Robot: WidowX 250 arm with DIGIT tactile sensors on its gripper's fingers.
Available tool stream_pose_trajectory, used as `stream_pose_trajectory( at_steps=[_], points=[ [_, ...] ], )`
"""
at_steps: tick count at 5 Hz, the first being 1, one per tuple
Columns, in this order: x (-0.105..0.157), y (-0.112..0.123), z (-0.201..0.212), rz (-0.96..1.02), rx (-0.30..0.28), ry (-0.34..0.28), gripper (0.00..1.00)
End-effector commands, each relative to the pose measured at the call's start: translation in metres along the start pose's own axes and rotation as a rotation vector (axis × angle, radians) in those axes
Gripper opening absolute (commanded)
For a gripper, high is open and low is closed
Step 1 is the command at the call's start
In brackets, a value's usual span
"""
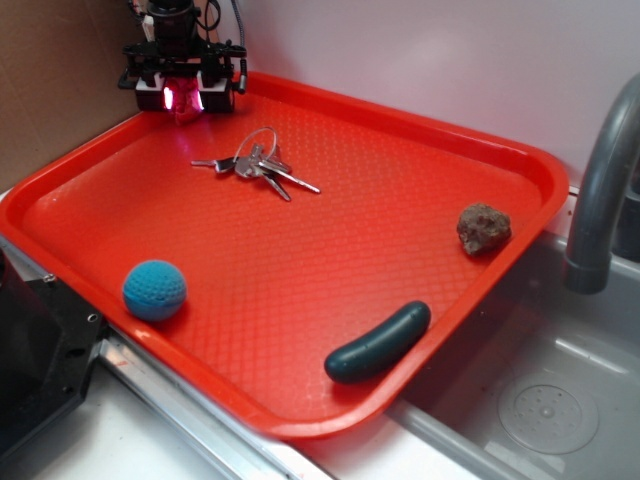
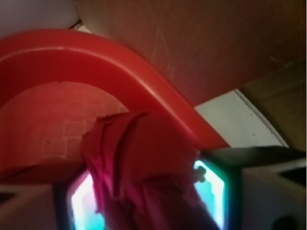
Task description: Grab the red paper.
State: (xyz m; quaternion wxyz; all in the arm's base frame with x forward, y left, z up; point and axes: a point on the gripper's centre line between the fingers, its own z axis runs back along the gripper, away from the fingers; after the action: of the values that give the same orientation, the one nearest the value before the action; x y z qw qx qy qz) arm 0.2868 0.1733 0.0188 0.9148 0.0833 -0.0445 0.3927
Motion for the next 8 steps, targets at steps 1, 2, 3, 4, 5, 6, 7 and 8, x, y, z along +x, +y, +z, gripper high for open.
stream_pose_trajectory(
  at_steps=[1, 2, 3, 4, 5, 6, 7, 8],
  points=[
    [-0.005, 0.018, 0.007, 0.014, -0.02, 0.003, 0.0],
    [-0.008, 0.019, 0.008, 0.007, -0.021, 0.011, 0.0],
    [-0.015, 0.019, 0.017, -0.046, -0.036, 0.033, 0.0],
    [-0.041, 0.016, 0.071, -0.179, -0.096, 0.05, 0.0],
    [-0.078, 0.012, 0.129, -0.348, -0.192, 0.09, 0.0],
    [-0.115, 0.002, 0.187, -0.547, -0.203, 0.089, 0.0],
    [-0.137, -0.006, 0.239, -0.622, -0.2, 0.079, 0.0],
    [-0.149, -0.009, 0.237, -0.674, -0.208, 0.053, 0.0]
  ],
)
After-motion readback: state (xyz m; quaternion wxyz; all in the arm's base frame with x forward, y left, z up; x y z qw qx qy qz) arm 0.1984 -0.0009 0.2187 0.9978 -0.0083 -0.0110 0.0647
